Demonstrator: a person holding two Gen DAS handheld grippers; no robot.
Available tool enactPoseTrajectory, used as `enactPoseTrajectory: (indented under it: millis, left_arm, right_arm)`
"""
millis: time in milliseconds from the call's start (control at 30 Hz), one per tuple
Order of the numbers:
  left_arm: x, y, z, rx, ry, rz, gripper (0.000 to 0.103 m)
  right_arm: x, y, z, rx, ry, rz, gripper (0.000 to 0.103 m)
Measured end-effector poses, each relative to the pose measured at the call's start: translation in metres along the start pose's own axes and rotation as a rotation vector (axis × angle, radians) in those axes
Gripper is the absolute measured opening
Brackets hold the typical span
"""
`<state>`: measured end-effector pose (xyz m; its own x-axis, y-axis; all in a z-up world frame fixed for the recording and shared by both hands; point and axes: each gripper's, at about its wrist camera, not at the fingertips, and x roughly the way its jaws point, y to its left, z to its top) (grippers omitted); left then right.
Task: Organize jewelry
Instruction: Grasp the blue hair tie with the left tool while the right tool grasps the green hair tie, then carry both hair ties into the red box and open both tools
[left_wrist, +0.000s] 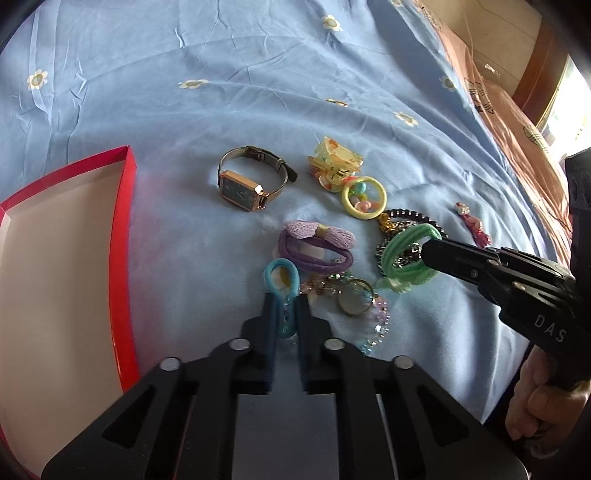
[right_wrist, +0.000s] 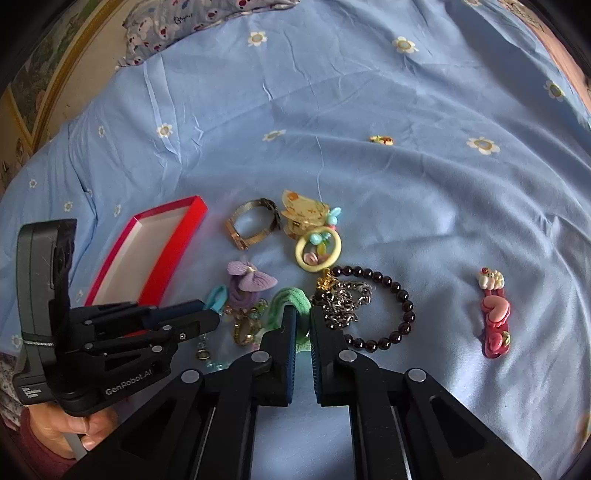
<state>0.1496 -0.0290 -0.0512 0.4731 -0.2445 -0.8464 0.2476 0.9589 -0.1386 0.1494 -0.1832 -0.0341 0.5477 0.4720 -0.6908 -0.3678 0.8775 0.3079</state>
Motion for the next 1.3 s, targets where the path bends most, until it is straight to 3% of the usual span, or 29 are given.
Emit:
enactPoseTrajectory:
  millis: [567,1300]
  left_arm:
    - [-0.065,0.036,-0.025,-0.102,-0.118,0.027,0.004]
    - [-0.115,0.158,-0.088,-0.347,-0.161,0.189,0.004]
  right_arm:
    - [-0.021,0.040,0.005,-0.048,-0.040,0.088,0.006]
    - [0.047,0.182,-0.011,-0.233,0.136,0.328,0.006]
